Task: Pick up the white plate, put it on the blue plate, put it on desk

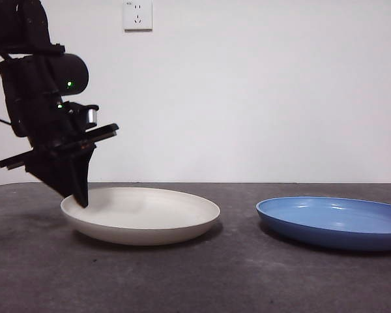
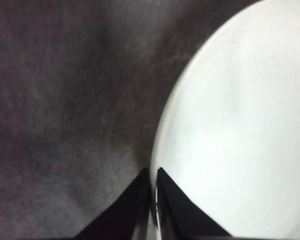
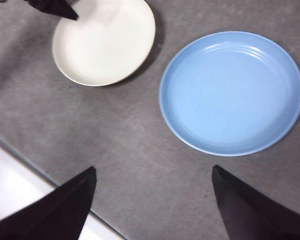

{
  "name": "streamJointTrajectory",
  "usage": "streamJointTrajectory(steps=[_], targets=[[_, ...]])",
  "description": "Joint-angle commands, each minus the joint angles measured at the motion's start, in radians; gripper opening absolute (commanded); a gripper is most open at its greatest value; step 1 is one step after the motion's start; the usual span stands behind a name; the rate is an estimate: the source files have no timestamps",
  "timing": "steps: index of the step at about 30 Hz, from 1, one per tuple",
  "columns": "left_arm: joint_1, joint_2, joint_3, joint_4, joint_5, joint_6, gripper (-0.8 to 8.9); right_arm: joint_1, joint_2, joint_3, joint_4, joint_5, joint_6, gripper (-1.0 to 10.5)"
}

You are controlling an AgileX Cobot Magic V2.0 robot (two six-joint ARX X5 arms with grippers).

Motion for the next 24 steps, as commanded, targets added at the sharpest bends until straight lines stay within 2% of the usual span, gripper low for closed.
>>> streamJointTrajectory(steps=[1, 5, 9, 17, 24], targets=[[-0.011, -0.043, 0.039, 0.0, 0.0, -0.002, 0.09, 0.005, 0.008, 0.016, 0.008, 0.016, 0.01, 3.7], [-0.029, -0.114, 0.066, -0.003, 0.007, -0.023, 0.09, 0.005, 0.008, 0.016, 0.008, 0.016, 0.01, 3.7], [-0.058, -0.177, 0.097, -0.008, 0.069, -0.028, 0.09, 0.005, 0.007, 0.016, 0.008, 0.021, 0.021, 3.7], [-0.179, -0.194, 0.127, 0.059, 0.078, -0.078, 0.09, 0.004, -0.005, 0.016, 0.008, 0.027, 0.056, 3.7], [-0.303, -0.147, 0.172, 0.151, 0.078, -0.15, 0.09, 0.004, -0.054, 0.018, 0.008, 0.113, 0.083, 3.7]])
